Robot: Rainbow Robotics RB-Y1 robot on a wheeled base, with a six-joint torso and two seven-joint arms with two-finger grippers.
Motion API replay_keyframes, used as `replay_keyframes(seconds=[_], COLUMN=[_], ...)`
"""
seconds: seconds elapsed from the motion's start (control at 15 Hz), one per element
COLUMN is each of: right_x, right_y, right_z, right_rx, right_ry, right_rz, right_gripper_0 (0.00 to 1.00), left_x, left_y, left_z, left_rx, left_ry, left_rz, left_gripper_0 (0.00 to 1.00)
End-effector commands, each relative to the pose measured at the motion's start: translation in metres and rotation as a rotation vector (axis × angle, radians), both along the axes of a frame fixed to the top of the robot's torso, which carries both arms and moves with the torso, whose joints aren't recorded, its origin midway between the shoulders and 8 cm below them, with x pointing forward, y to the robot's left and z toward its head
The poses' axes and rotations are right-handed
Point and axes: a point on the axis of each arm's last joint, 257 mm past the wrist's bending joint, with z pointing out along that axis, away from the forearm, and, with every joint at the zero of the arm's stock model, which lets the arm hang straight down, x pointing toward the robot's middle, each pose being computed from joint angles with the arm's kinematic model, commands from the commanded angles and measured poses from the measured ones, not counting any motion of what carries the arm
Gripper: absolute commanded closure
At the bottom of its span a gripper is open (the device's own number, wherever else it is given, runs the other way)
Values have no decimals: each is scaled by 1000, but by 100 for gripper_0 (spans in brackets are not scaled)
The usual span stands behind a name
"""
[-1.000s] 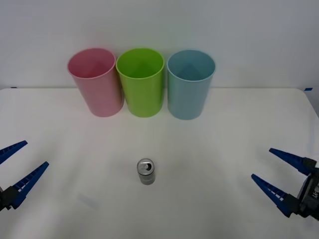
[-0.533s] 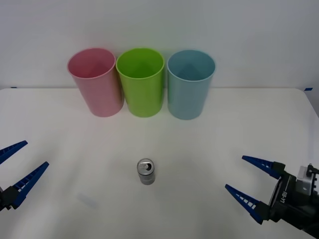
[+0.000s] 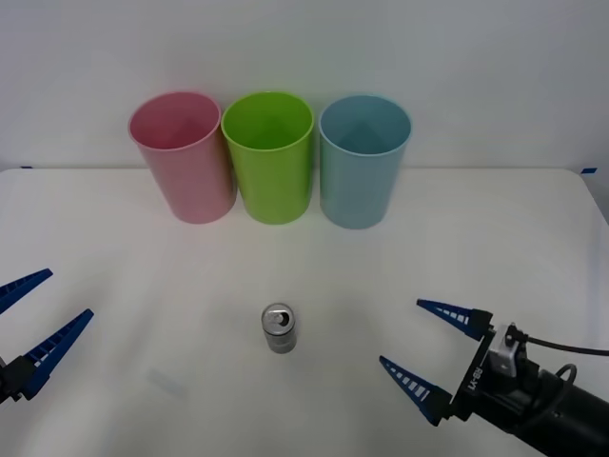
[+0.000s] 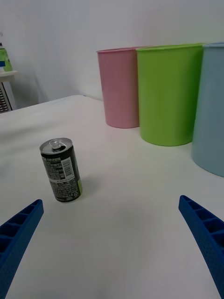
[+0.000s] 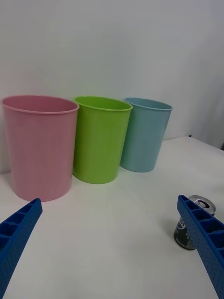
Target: Grasp the object on the table and drop it into the matching bin: aluminum can to the light blue bin, PET bottle to the pink bin.
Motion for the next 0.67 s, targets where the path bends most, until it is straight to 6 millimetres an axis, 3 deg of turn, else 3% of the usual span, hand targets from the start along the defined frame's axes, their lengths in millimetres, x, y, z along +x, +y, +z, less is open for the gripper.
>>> replay_keyframes(seconds=[0.07, 0.67], right_x=[4, 31], right_y=[24, 85], right_z=[-7, -39], right_rx=[-1, -21], right_ry=[12, 30], right_rz=[6, 28], right_gripper_0=[0, 0], left_x=[0, 0], left_y=[0, 0], left_z=[0, 0], left_rx=[0, 0], left_ry=[0, 0], left_rz=[0, 0], left_gripper_0=[0, 0])
